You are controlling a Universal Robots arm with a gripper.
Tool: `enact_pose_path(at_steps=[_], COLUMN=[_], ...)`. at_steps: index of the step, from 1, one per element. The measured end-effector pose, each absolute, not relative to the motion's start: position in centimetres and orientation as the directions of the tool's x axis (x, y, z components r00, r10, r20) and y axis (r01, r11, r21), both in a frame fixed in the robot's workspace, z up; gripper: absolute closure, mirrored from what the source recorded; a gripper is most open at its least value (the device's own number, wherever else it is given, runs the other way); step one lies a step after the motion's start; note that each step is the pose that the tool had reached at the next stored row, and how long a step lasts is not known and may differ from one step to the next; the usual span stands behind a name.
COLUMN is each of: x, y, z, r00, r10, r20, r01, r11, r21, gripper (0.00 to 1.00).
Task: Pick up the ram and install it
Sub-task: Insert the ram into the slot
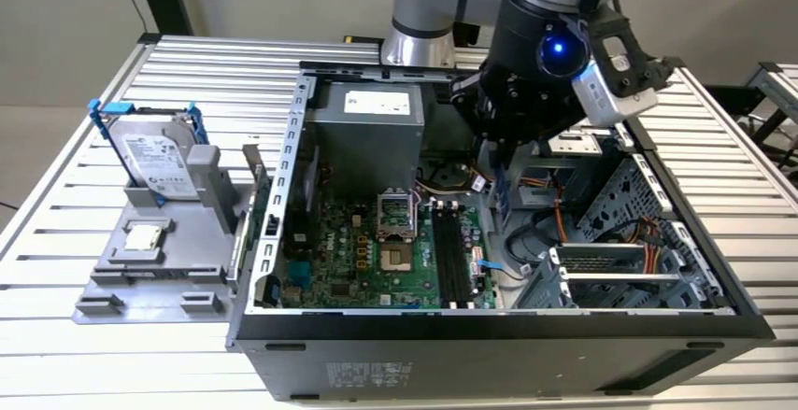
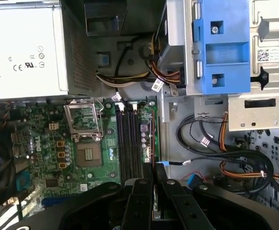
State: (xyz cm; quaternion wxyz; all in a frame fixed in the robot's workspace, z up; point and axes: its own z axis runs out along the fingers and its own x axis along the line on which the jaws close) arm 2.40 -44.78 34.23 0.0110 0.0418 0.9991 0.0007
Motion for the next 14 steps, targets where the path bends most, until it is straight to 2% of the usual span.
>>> enact_pose_path(at_steps=[14], x=[2.4], y=[-44.8], z=[31.8], r00=[-0.996], r10=[0.091], r20=[-0.025], r01=[0.091], r11=[0.996], r21=[-0.013], gripper=[1.0])
